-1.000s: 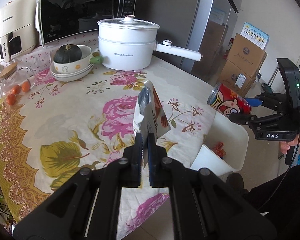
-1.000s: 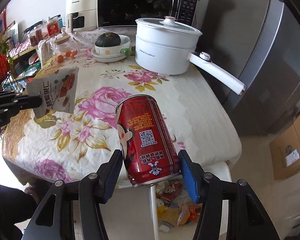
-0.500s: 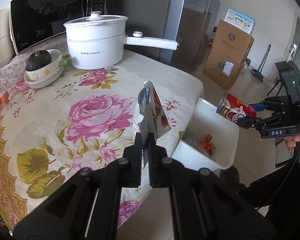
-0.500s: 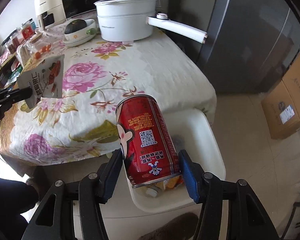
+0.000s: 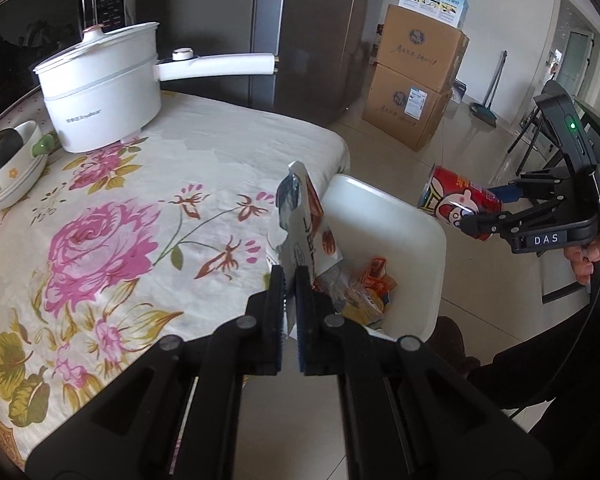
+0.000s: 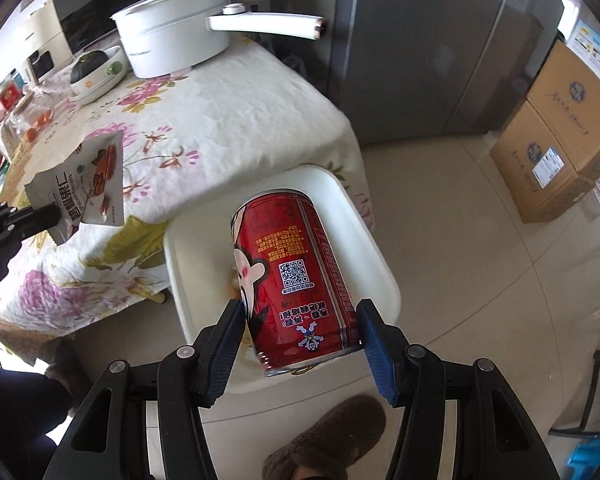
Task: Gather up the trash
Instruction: 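Carry the packet and cartoon can with both grippers over the white bin, then open the left gripper to drop the white packet into the bin, then open the right gripper to drop the cartoon can into the bin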
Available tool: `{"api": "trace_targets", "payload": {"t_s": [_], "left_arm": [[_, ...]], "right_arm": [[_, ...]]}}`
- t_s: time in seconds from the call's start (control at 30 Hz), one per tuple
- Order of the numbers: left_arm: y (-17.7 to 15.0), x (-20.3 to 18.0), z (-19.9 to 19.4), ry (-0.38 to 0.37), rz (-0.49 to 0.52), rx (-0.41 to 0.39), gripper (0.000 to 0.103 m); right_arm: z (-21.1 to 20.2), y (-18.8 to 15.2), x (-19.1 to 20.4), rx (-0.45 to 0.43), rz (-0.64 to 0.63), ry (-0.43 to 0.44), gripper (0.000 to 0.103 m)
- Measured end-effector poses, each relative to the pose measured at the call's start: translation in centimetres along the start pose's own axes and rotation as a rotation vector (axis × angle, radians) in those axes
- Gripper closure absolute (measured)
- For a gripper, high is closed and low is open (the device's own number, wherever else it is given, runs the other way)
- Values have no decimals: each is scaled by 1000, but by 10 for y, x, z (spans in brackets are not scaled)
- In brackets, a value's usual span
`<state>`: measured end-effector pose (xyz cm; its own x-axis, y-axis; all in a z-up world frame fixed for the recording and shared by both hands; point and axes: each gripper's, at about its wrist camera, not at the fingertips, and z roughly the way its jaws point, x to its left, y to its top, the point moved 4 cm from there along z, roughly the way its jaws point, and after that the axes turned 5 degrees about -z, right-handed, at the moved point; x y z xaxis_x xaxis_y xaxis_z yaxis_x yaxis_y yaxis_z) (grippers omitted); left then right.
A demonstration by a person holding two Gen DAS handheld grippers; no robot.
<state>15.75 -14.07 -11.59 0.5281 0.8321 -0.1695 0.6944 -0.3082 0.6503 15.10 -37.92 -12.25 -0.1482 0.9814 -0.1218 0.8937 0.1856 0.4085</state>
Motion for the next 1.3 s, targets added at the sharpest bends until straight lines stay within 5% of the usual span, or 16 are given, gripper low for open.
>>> {"api": "trace_targets", "payload": {"t_s": [0.5,0.57,0.63,0.7,1.23,1.3], "left_arm": [[0,-42,64,-35,20,79,97],[-1,-42,67,-26,17,85,89],[-2,-42,69,-2,20,82,53],[-2,-43,67,33,38,68,41],[-3,-12,45,99,-10,59,20],[-3,-9,41,106,-18,57,19]], "right_arm": [[18,-8,-37,65,51,-14,45],[19,-7,-35,67,42,-10,45],[20,-6,-32,68,32,-9,45],[21,-6,-30,69,27,-11,44],[25,10,-11,56,6,-25,44],[22,16,-9,40,6,-40,37]]}}
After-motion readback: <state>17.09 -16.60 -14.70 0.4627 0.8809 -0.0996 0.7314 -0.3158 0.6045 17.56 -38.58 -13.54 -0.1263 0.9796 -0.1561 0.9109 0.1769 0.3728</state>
